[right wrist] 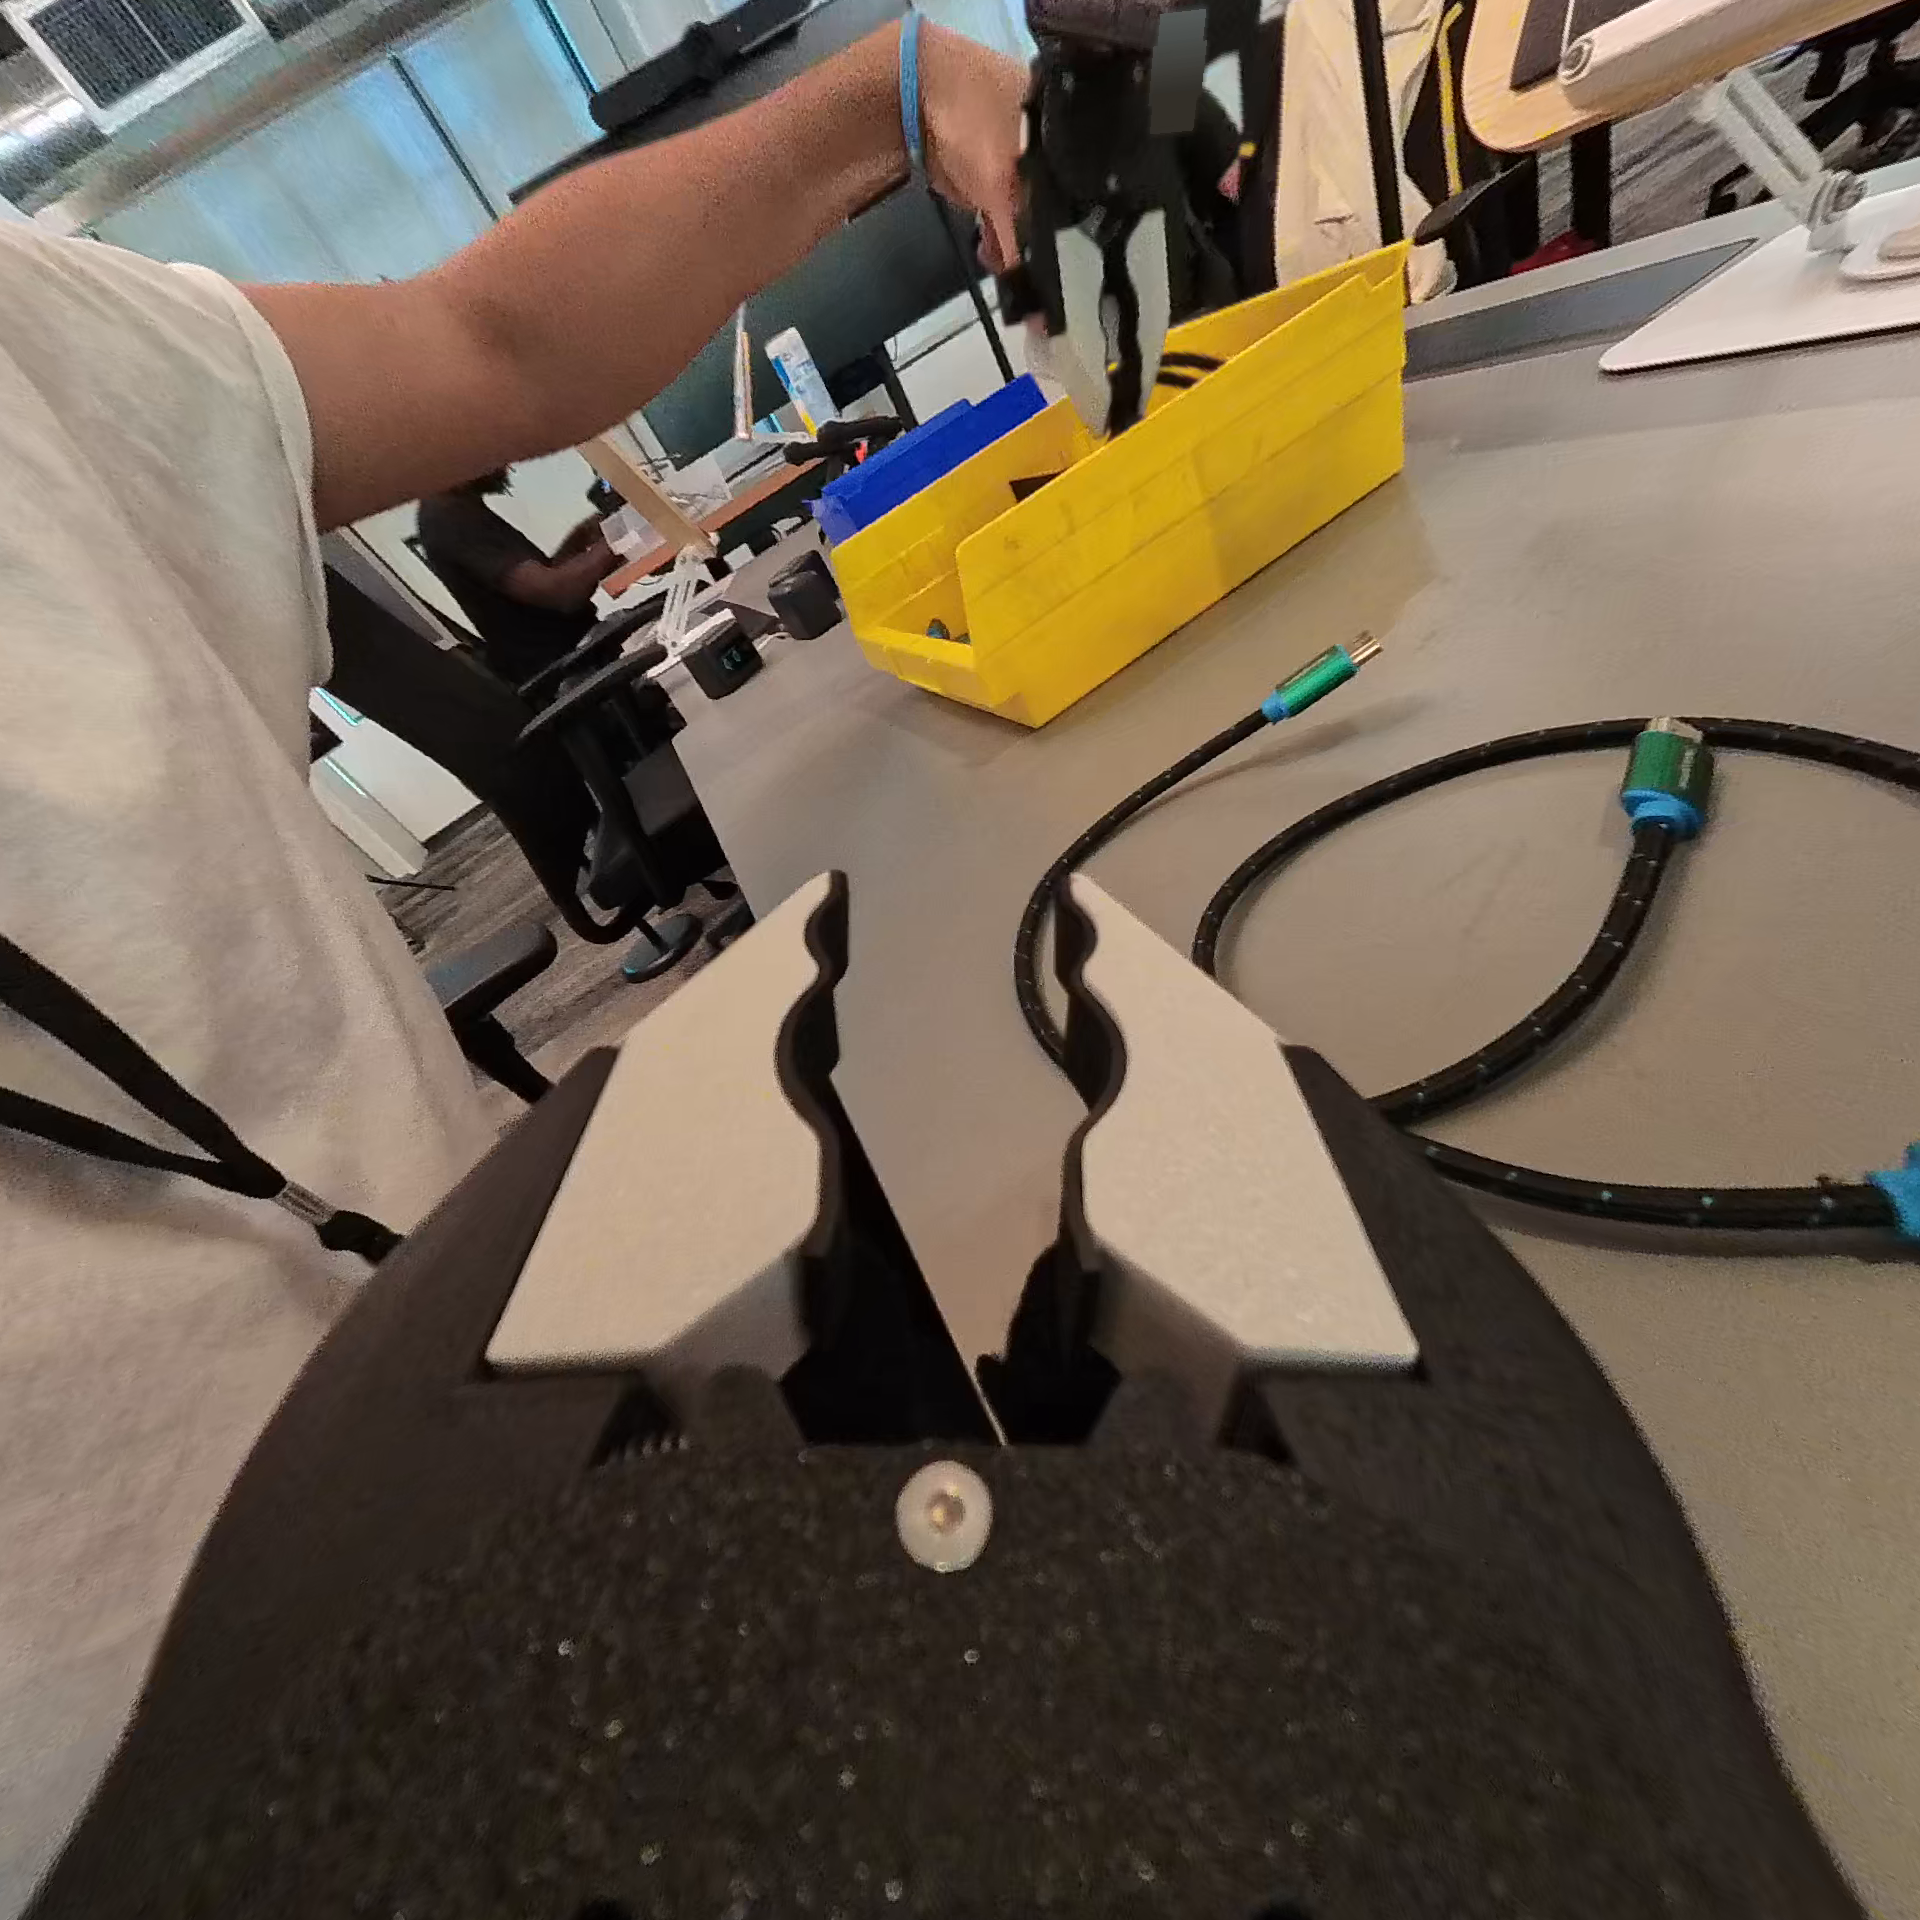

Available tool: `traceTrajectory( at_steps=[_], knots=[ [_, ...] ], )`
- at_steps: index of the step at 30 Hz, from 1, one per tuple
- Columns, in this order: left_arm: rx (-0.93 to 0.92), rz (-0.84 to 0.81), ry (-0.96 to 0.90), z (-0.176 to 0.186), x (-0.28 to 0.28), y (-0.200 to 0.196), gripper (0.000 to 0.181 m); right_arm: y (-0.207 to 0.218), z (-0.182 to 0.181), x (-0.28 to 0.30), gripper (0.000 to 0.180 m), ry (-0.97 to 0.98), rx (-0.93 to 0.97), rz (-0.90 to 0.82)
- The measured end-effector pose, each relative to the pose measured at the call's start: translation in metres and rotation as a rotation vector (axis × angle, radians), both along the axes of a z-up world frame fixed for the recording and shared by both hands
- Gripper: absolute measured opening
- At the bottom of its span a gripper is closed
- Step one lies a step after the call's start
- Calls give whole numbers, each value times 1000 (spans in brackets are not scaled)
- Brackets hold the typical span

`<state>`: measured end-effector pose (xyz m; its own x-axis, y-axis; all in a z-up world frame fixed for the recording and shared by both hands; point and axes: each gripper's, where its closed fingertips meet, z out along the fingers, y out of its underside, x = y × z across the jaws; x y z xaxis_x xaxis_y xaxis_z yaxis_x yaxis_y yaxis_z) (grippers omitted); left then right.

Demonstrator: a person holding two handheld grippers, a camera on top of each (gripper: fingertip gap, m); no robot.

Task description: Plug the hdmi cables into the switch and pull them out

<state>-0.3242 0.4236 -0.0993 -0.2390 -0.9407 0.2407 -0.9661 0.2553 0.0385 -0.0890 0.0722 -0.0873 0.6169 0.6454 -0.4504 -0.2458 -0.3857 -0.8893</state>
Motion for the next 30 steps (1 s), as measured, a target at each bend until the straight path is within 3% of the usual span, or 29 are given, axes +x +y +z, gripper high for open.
traceTrajectory(
  at_steps=[4, 8, 11, 15, 18, 24, 27, 30],
  knots=[
    [102, 1, -170, 51, 6, 13, 17, 1, 3, -5, 39, 31, -3, 28],
    [189, 31, -495, 128, 18, -1, 13, 9, 3, -10, 40, 25, 3, 3],
    [194, 36, -783, 185, 32, -34, 13, 33, 14, -9, 51, 36, 42, -102],
    [181, 16, -1114, 234, 58, -95, 13, 63, 31, -41, 66, 30, 40, -6],
    [136, 36, -1328, 253, 84, -141, 12, 91, 47, -71, 85, 163, 7, 100],
    [23, 49, -1544, 252, 133, -212, 15, 110, 107, -117, 106, 789, -82, 441],
    [22, 68, -1567, 241, 152, -226, 16, 105, 133, -108, 106, 1028, -22, 480],
    [18, 75, -1570, 229, 164, -236, 13, 98, 135, -114, 101, 1051, -21, 497]
  ],
)
